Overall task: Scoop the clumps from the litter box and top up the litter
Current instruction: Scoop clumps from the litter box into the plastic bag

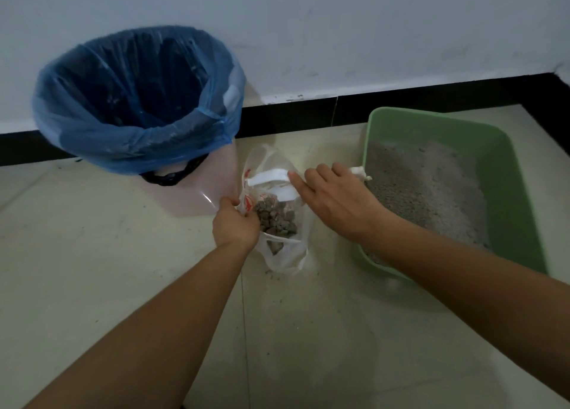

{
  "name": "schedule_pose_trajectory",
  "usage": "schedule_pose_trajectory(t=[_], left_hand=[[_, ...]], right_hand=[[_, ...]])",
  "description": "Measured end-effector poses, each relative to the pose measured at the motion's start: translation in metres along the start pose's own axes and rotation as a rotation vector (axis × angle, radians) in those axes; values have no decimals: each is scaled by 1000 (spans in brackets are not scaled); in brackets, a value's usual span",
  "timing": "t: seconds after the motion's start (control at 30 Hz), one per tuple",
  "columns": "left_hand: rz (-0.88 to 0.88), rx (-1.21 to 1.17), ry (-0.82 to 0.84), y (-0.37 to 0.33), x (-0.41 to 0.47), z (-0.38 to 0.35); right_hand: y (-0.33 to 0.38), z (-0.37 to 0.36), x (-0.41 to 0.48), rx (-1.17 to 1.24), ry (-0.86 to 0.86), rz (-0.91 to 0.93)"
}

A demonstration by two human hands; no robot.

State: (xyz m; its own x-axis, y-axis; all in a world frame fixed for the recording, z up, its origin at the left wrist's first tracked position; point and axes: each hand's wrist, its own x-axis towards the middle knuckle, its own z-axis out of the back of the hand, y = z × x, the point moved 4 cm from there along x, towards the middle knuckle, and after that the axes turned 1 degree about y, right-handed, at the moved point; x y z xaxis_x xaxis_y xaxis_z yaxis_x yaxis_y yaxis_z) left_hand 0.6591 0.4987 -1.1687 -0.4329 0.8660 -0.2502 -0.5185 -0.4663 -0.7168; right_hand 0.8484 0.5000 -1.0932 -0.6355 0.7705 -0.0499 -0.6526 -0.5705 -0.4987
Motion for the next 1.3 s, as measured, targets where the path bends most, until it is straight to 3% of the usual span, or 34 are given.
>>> schedule_pose_trajectory(t=[0.07,0.17,0.27,0.33,0.4,0.47,0.57,0.67,0.83,1.03,1.17,1.3], left_hand=[[-2,21,4,0,1,1],[-20,107,-39,-7,-4,0],[-211,314,-174,-33,-16,-6],[-363,305,-201,-56,-28,-14],[-467,232,-144,-77,-38,-30],[-462,100,27,-92,-46,-56],[-346,52,349,-106,-63,-105],[-343,90,482,-112,-79,-134],[-439,170,373,-113,-86,-144],[-421,2,289,-103,-89,-149],[-407,-75,303,-100,-89,-150],[-420,-117,295,-98,-86,-151]], right_hand=[[-13,2,-4,112,36,-92],[-52,6,-21,376,64,-385],[-102,-1,-56,601,-21,-659],[-132,-14,-83,645,-61,-793],[-155,-29,-106,595,13,-883],[-168,-43,-123,553,222,-940],[-175,-47,-137,503,399,-924],[-175,-45,-129,525,480,-859],[-169,-48,-100,594,585,-779],[-151,-71,-66,722,747,-720],[-147,-88,-59,664,753,-723],[-144,-103,-63,702,673,-851]])
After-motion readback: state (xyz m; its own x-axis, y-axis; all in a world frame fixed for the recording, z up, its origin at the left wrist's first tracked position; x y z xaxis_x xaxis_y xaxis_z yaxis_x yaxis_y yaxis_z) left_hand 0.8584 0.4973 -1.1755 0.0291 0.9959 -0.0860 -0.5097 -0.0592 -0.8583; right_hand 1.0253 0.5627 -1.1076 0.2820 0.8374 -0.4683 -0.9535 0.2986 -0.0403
